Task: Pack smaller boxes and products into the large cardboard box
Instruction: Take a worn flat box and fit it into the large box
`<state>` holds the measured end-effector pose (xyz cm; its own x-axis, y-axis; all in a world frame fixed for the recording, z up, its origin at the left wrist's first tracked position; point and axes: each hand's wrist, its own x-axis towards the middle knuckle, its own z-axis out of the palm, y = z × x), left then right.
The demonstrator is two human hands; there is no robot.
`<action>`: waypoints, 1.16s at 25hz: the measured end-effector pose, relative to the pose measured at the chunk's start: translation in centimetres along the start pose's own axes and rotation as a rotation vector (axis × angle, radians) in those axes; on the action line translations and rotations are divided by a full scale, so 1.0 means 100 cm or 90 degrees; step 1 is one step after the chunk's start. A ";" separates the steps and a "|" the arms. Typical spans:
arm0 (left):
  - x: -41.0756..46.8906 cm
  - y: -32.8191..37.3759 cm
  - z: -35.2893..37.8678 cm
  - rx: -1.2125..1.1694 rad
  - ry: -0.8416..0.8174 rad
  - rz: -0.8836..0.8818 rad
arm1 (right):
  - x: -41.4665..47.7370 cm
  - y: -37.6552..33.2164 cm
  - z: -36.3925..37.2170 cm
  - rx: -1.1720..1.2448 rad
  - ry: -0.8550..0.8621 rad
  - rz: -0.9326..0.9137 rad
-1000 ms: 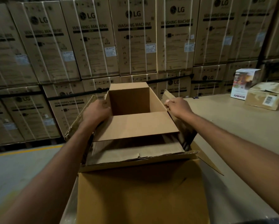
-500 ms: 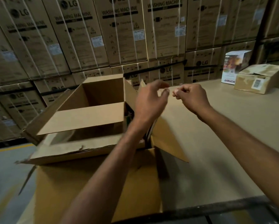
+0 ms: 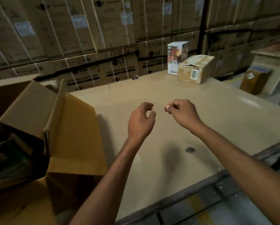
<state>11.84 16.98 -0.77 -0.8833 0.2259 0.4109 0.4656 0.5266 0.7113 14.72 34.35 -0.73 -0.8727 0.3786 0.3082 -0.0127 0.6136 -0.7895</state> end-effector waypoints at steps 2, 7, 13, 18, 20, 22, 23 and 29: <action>0.017 0.002 0.033 -0.011 -0.028 -0.009 | 0.016 0.030 -0.012 -0.015 0.000 0.019; 0.066 -0.002 0.112 -0.118 -0.073 -0.050 | 0.067 0.096 -0.044 -0.061 -0.003 0.056; 0.139 0.016 0.196 -0.195 -0.117 -0.083 | 0.145 0.157 -0.089 -0.070 0.012 0.084; 0.185 0.035 0.287 -0.193 -0.085 -0.111 | 0.218 0.229 -0.122 -0.050 -0.008 0.080; 0.191 0.043 0.330 -0.178 -0.069 -0.144 | 0.243 0.268 -0.133 -0.048 -0.035 0.063; 0.196 0.051 0.376 -0.177 -0.038 -0.194 | 0.268 0.306 -0.145 -0.037 -0.069 0.052; 0.196 0.059 0.400 -0.179 -0.011 -0.225 | 0.281 0.327 -0.154 -0.034 -0.103 0.041; 0.179 0.123 0.475 -0.124 0.110 -0.341 | 0.322 0.401 -0.206 -0.024 -0.257 -0.038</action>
<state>-0.87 66.41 -11.75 -0.9838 -0.1745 0.0413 -0.0261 0.3670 0.9298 -3.82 85.38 -11.58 -0.9926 0.0435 0.1135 -0.0576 0.6539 -0.7544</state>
